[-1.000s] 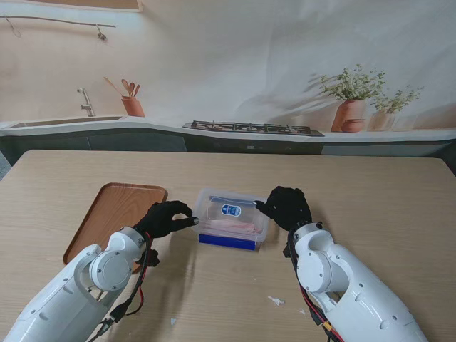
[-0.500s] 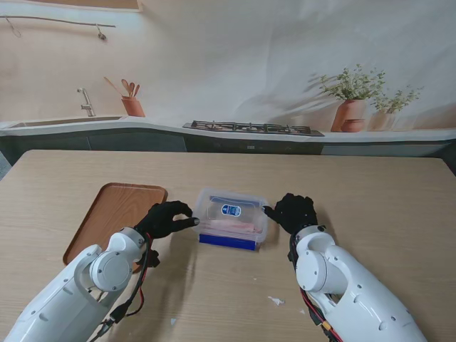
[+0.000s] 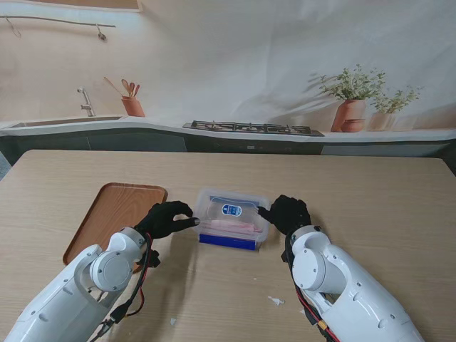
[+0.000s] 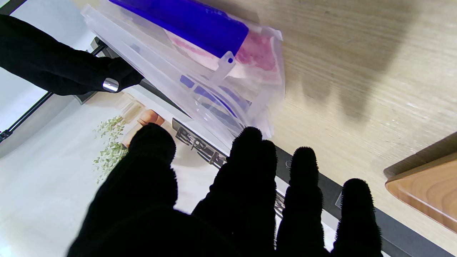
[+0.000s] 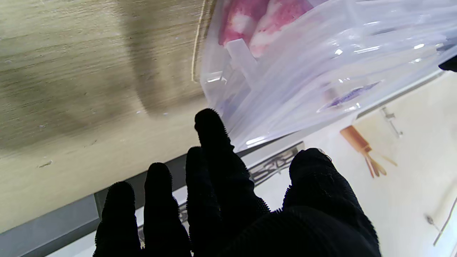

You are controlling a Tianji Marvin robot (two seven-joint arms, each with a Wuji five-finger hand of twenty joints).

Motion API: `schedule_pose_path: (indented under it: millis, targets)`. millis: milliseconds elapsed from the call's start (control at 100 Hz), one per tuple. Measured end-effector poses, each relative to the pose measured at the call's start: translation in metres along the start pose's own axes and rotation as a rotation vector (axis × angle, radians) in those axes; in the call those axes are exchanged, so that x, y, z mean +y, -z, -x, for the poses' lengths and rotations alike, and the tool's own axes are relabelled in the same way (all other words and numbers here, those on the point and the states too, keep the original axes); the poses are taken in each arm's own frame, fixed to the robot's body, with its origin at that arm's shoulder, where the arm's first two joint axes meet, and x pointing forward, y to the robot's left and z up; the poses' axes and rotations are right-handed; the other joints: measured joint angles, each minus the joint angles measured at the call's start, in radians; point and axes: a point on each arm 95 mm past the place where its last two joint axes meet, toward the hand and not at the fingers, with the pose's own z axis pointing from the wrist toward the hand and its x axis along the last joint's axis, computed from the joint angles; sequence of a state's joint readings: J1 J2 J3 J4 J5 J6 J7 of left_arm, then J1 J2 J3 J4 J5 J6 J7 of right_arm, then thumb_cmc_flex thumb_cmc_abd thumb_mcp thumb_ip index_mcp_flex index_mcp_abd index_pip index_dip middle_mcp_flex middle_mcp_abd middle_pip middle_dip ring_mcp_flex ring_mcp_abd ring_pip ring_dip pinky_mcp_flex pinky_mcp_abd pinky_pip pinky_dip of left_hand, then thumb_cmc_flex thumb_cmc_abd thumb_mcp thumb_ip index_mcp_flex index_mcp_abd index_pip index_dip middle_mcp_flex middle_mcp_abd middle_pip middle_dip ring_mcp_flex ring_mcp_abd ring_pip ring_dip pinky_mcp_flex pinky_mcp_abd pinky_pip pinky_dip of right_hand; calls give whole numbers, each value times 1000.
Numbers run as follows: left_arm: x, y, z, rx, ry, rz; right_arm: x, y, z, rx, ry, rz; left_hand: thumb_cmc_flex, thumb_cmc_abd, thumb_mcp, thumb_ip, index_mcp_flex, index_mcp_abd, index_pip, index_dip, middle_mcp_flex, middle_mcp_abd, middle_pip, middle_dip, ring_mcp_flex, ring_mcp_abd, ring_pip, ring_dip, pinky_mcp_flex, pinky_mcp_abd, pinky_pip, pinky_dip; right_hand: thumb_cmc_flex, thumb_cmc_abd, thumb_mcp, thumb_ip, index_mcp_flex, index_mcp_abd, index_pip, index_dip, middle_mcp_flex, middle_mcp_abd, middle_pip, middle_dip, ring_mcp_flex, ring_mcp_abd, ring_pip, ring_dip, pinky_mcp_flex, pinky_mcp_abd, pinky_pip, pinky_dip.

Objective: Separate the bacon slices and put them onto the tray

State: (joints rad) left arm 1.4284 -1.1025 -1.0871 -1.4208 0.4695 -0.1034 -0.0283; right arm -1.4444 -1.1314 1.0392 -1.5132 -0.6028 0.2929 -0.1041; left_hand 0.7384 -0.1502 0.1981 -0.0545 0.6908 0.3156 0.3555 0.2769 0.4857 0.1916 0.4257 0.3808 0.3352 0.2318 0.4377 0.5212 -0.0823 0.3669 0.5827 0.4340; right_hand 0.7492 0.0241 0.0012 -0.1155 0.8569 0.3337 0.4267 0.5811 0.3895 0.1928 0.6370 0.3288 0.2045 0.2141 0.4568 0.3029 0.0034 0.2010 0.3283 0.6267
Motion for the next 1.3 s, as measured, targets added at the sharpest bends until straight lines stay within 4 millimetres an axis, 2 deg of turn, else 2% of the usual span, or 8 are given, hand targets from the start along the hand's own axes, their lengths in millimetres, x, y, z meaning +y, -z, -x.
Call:
schedule_pose_path:
  millis: [250,490,660,860,1100,1150,1210,1300]
  targets:
    - [0,0,-2,4,1,1,4,3,-2,-1,-66,14,0,0,-4,0,0,0,0,0,0,-1,0,-2,0,-10,-2,-1,0,0,0,0,0,0,0,0,0,54,0,0,0,0,0,0,0,0,0,0,0,0,0,0]
    - [2,-1,-2,5,-2,10,4,3,-2,-13,-52,24,12,10,-11,0,-12,3,0,0,-13,-2,-2,-4,0,-10,-9,-2,0,0,-13,0,0,0,0,0,0,53,0,0,0,0,0,0,0,0,0,0,0,0,0,0]
    - [0,-3,-3,8,-14,19,2,2,1,-37,-46,24,12,10,-11,0,-13,12,2,0,-17,-2,-4,-13,-23,-11,-22,-12,0,0,-26,0,0,0,0,0,0,4,0,0,0,0,0,0,0,1,0,0,0,0,0,0]
    - [1,-6,-6,16,-20,30,4,2,5,-49,-45,41,12,10,-15,0,-49,70,11,1,-75,-12,-26,-36,-100,-48,-68,-40,-1,-10,-107,0,13,0,1,0,0,-53,1,7,0,0,0,0,0,1,0,0,0,0,0,0]
    - [3,-10,-11,25,-26,47,4,2,8,-73,-46,46,12,14,-19,0,-78,158,8,1,-147,-15,-39,-63,-165,-75,-106,-74,-11,-34,-222,3,13,0,1,0,0,-53,1,7,0,0,0,0,0,1,0,0,0,0,0,0]
    - [3,-10,-11,26,-26,48,4,2,9,-79,-44,48,12,14,-19,0,-79,164,-1,0,-151,-15,-39,-71,-165,-75,-106,-74,-11,-35,-232,12,13,0,1,0,0,-53,1,7,0,0,0,0,0,1,0,0,0,0,0,0]
    - [3,-11,-11,26,-26,49,4,2,10,-87,-42,50,12,14,-30,0,-79,168,-10,0,-154,-15,-40,-71,-176,-76,-109,-74,-10,-36,-289,61,13,0,1,0,0,-53,1,7,0,0,0,0,0,1,0,0,0,0,0,0]
    - [3,-11,-11,25,-24,51,4,2,12,-98,-39,50,12,15,-30,0,-82,171,-18,-9,-158,-15,-40,-72,-176,-76,-113,-74,11,-36,-346,73,13,0,1,0,0,-53,1,7,0,0,0,0,0,1,0,0,0,0,0,0]
